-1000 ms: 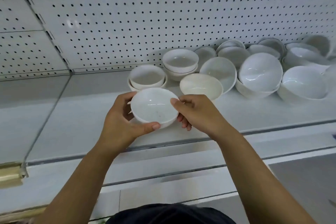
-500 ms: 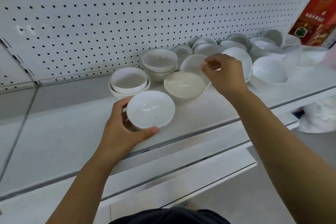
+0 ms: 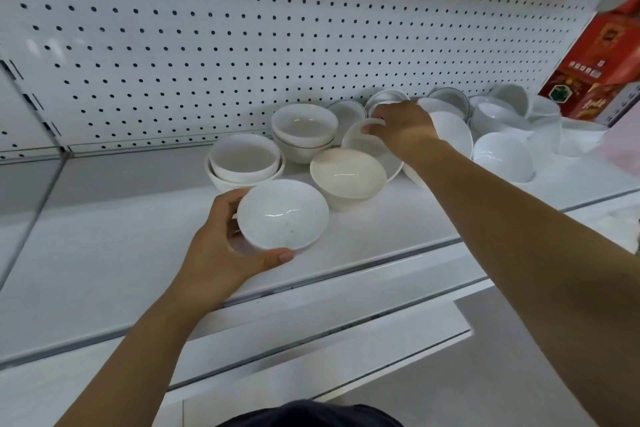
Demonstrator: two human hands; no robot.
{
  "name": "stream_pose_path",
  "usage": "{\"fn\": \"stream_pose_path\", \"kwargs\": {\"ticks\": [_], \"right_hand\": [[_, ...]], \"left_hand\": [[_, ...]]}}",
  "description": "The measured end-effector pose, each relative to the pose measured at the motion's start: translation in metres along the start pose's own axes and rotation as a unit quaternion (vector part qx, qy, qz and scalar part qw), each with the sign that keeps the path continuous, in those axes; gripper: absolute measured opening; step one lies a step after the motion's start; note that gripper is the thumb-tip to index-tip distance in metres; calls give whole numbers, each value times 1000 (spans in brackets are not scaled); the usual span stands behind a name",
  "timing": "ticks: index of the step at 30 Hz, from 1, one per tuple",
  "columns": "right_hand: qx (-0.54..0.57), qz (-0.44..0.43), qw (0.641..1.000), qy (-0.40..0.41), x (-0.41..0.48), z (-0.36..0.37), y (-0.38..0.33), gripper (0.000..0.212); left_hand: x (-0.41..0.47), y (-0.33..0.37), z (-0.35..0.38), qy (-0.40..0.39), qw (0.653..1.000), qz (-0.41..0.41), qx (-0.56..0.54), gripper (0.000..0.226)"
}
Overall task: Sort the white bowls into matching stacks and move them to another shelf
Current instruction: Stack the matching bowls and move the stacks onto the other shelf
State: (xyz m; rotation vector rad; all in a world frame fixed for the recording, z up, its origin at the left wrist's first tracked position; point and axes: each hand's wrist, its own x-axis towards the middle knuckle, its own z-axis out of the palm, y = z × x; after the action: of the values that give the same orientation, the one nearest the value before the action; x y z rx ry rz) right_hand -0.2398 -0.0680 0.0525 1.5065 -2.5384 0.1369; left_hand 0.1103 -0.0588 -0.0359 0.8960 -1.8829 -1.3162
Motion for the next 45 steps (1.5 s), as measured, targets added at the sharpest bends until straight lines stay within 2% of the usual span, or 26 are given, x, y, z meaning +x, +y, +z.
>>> {"fn": "stream_pose_path", "kwargs": {"ticks": [4, 10, 17, 23, 29, 34, 38, 42, 45], "right_hand": [[25, 4, 1000, 18, 1, 2, 4, 37], [-2, 5, 998, 59, -5, 8, 5, 44], [48, 6, 986, 160, -12, 3, 17, 40], [169, 53, 936, 304, -18, -4, 27, 40], [296, 78, 877, 370, -29, -19, 18, 40], [365, 88, 862, 340, -46, -26, -5, 42], [442, 96, 848, 277, -59, -26, -31, 41], [450, 82, 865, 206, -82, -27, -61, 52], [473, 63, 864, 162, -95, -18, -78, 33]], "left_hand": [[-1, 2, 1, 1, 1000, 4, 2, 97], [-2, 4, 2, 0, 1000, 9, 4, 95], [-1, 4, 2, -1, 1000, 3, 8, 96], [-3, 5, 4, 10, 1000, 0, 18, 98], [-7, 4, 4, 14, 1000, 9, 23, 93], [-7, 2, 3, 7, 1000, 11, 13, 94], [-6, -1, 2, 1, 1000, 13, 4, 95], [-7, -1, 1, -3, 1000, 13, -3, 96], [-8, -2, 2, -4, 1000, 13, -2, 95]]}}
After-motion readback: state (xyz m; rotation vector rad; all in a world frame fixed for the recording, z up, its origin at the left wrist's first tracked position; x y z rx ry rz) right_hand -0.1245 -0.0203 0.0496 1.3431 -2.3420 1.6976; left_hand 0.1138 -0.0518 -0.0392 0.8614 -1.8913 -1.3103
